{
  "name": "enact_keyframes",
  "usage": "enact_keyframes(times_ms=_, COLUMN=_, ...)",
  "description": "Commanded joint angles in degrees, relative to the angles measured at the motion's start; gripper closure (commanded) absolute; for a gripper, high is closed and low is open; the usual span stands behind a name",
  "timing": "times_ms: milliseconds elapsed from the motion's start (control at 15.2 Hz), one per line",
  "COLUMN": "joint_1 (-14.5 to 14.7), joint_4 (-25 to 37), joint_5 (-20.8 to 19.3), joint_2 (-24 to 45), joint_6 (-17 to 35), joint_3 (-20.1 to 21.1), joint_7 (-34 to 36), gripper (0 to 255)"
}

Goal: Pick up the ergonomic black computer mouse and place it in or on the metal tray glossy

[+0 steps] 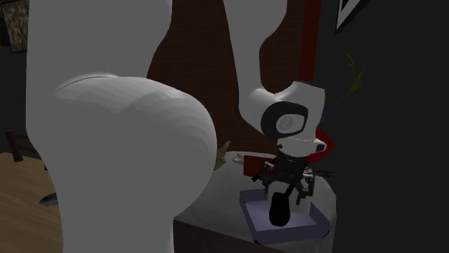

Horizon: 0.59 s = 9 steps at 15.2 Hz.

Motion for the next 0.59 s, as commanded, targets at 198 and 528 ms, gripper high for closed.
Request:
enact_keyframes(times_ms=198, joint_1=0.26, joint_4=-0.59, joint_5=-5.88, joint_2=-5.69, joint_6=-4.83, joint_3=-2.02, joint_7=4.44, gripper=0)
enact_keyframes(times_ms=528, joint_1=0.25, joint_4=-0.59, joint_5=-5.88, joint_2=-5.69, joint_6=-4.83, joint_3=-2.01, joint_7=4.44, gripper=0)
